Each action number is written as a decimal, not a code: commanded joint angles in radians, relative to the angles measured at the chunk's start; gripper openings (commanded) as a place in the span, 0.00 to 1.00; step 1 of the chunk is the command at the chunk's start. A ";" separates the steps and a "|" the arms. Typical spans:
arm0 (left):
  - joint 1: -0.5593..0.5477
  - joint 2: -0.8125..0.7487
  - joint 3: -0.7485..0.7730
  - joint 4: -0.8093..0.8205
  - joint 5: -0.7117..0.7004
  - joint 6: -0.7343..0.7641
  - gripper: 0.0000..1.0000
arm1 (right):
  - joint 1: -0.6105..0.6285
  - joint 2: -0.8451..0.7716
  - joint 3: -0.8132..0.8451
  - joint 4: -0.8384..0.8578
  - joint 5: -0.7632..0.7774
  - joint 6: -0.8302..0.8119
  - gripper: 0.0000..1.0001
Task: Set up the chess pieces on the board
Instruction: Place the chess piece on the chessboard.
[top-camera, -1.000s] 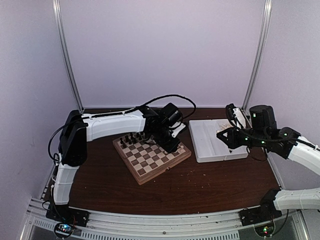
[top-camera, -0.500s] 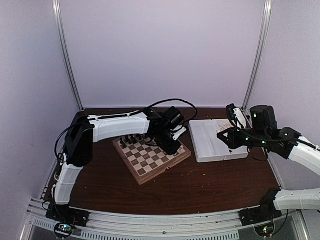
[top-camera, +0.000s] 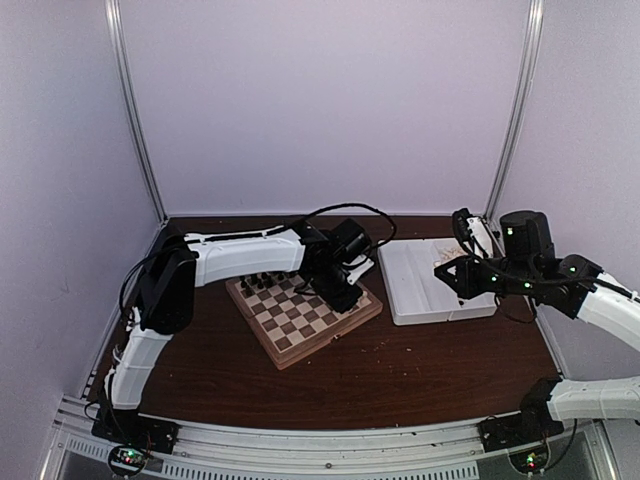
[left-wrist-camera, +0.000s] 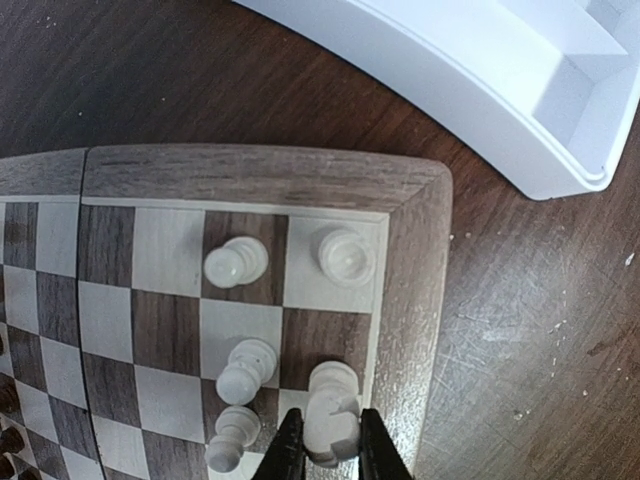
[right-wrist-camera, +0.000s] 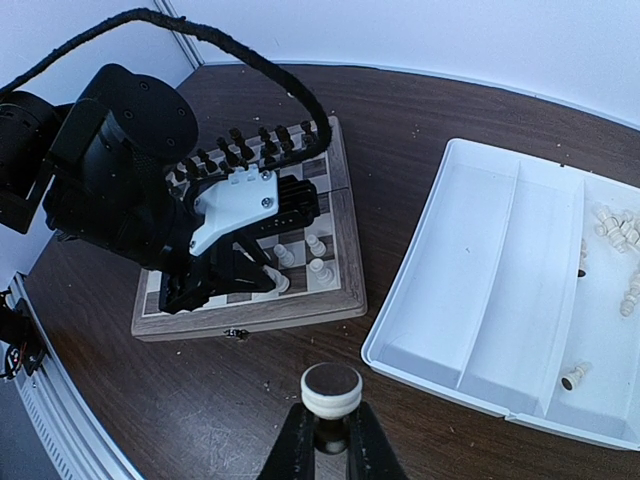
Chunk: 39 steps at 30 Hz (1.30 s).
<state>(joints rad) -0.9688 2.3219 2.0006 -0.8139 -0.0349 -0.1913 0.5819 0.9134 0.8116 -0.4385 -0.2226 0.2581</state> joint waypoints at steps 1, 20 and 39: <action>-0.004 0.015 0.045 0.016 -0.008 0.014 0.14 | -0.007 -0.016 0.026 -0.011 0.026 -0.012 0.01; -0.004 0.042 0.065 0.018 -0.015 0.014 0.15 | -0.008 -0.016 0.027 -0.017 0.032 -0.018 0.01; -0.003 0.039 0.064 0.015 -0.016 0.010 0.28 | -0.011 -0.016 0.021 -0.016 0.031 -0.014 0.01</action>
<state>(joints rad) -0.9688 2.3497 2.0388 -0.8127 -0.0456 -0.1883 0.5770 0.9134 0.8127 -0.4545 -0.2081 0.2466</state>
